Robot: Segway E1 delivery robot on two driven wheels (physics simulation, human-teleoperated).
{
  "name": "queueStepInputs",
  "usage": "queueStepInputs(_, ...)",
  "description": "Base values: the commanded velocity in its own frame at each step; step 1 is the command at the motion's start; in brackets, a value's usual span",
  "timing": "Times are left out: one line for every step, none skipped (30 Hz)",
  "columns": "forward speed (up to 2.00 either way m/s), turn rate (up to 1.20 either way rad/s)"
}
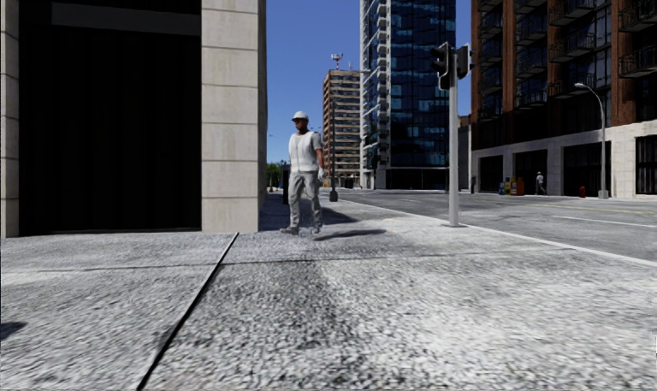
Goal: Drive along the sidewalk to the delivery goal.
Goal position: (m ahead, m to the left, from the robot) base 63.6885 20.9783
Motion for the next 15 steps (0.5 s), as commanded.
queueStepInputs(1.38, -0.55)
queueStepInputs(1.38, -0.55)
queueStepInputs(1.39, -0.56)
queueStepInputs(1.56, -0.56)
queueStepInputs(2.00, -0.54)
queueStepInputs(2.00, -0.54)
queueStepInputs(2.00, -0.52)
queueStepInputs(2.00, -0.50)
queueStepInputs(2.00, -0.43)
queueStepInputs(2.00, -0.43)
queueStepInputs(2.00, -0.29)
queueStepInputs(2.00, -0.09)
queueStepInputs(2.00, 0.00)
queueStepInputs(2.00, 0.00)
queueStepInputs(2.00, 0.00)
